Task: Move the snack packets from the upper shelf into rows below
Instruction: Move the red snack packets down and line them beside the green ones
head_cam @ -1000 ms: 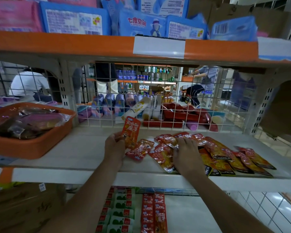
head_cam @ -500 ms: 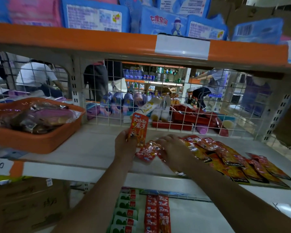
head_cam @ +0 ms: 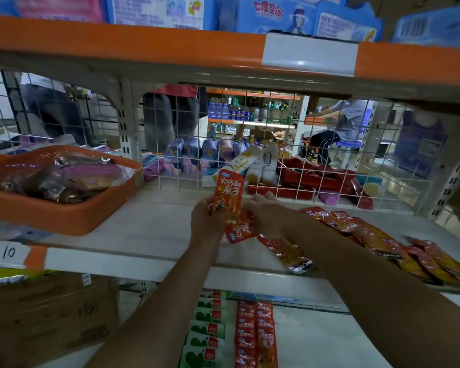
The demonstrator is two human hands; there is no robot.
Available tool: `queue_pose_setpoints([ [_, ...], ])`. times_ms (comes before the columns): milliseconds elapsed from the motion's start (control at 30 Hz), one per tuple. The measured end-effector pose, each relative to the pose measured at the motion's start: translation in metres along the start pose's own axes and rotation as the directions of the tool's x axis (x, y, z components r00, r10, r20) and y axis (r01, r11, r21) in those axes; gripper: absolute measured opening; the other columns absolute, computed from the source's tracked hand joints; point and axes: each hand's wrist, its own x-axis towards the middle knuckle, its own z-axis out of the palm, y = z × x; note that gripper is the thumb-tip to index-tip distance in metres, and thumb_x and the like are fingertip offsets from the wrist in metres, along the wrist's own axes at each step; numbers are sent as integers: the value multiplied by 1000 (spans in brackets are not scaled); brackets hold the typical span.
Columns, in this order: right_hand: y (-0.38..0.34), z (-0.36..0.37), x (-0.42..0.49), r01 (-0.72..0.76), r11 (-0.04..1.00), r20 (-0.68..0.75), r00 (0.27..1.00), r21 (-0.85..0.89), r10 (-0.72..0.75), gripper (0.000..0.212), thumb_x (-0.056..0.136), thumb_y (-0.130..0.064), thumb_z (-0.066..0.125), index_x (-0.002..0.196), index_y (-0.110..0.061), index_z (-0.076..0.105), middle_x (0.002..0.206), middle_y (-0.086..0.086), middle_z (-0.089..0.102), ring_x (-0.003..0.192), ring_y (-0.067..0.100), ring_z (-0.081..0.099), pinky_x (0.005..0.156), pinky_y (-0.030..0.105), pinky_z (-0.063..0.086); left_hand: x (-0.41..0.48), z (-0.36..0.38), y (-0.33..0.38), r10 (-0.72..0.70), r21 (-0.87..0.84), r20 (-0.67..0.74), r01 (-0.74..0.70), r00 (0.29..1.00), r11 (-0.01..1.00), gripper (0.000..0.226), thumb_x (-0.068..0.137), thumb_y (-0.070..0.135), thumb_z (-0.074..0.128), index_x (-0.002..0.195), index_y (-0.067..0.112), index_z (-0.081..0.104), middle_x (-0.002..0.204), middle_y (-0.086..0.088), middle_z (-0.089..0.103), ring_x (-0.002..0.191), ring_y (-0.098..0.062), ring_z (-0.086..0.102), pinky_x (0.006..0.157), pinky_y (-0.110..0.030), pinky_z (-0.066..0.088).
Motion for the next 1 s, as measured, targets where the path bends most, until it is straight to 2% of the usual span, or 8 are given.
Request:
queue_pose_setpoints([
  [167, 6, -1, -8, -178, 981, -385, 913, -83, 133, 33, 86, -20, 67, 117, -20, 53, 107, 5, 67, 101, 27, 61, 86, 38, 44, 1, 0, 0, 26, -39, 32, -25, 999, 999, 25, 91, 2, 64, 109, 19, 59, 89, 8, 65, 78, -4, 64, 65, -22, 53],
  [267, 9, 3, -14, -192, 930, -476, 816, 312, 328, 41, 87, -17, 69, 126, -16, 56, 111, 10, 70, 96, 31, 67, 83, 41, 55, -1, 0, -1, 38, -60, 72, -33, 997, 998, 28, 87, -1, 68, 94, 24, 58, 84, 13, 65, 70, 2, 66, 57, -15, 51],
  [400, 11, 2, -23, -107, 607, -267, 828, 787, 493, 44, 86, -22, 75, 126, -9, 59, 113, 6, 70, 96, 25, 69, 84, 42, 59, -5, -1, 1, 4, -99, 104, 6, 995, 995, 36, 81, -6, 72, 103, 20, 62, 98, 2, 71, 93, -16, 71, 78, -37, 60],
  [567, 13, 7, -48, -98, 329, -71, 882, 939, 465, 37, 85, -14, 76, 118, -9, 61, 106, 8, 73, 89, 22, 73, 80, 41, 61, -12, 0, 7, 34, -117, 205, -11, 978, 993, 42, 72, 0, 80, 101, 26, 64, 108, -4, 72, 101, -19, 69, 85, -39, 58],
  [667, 13, 8, -68, -83, 265, -51, 886, 961, 460, 33, 85, 6, 67, 115, -9, 62, 101, 17, 72, 82, 28, 65, 75, 40, 54, -18, 2, 10, 9, -98, 248, 16, 969, 995, 42, 72, 0, 79, 100, 26, 64, 105, -5, 72, 95, -19, 70, 79, -37, 57],
  [833, 20, 5, -106, -69, 249, -54, 889, 966, 454, 35, 83, 7, 72, 109, -15, 65, 98, 17, 74, 83, 34, 69, 76, 48, 55, -42, 0, 14, -23, -23, 360, 33, 933, 999, 37, 81, -5, 73, 108, 18, 64, 105, -8, 74, 95, -23, 72, 78, -37, 56],
  [933, 16, -6, -133, -62, 251, -57, 895, 966, 442, 32, 83, 10, 70, 108, -8, 63, 76, 5, 73, 61, 13, 69, 54, 26, 53, -63, -4, 21, -37, -62, 382, 66, 923, 996, 40, 80, -7, 73, 112, 14, 63, 102, -6, 76, 94, -23, 73, 82, -39, 58],
  [1000, 14, -10, -149, -62, 223, -45, 894, 973, 445, 29, 83, 11, 69, 102, -10, 60, 55, -8, 62, 44, 3, 56, 45, 22, 44, -79, -5, 23, -30, -57, 390, 56, 920, 997, 40, 80, -5, 75, 111, 16, 63, 100, -3, 76, 96, -22, 73, 85, -40, 57],
])
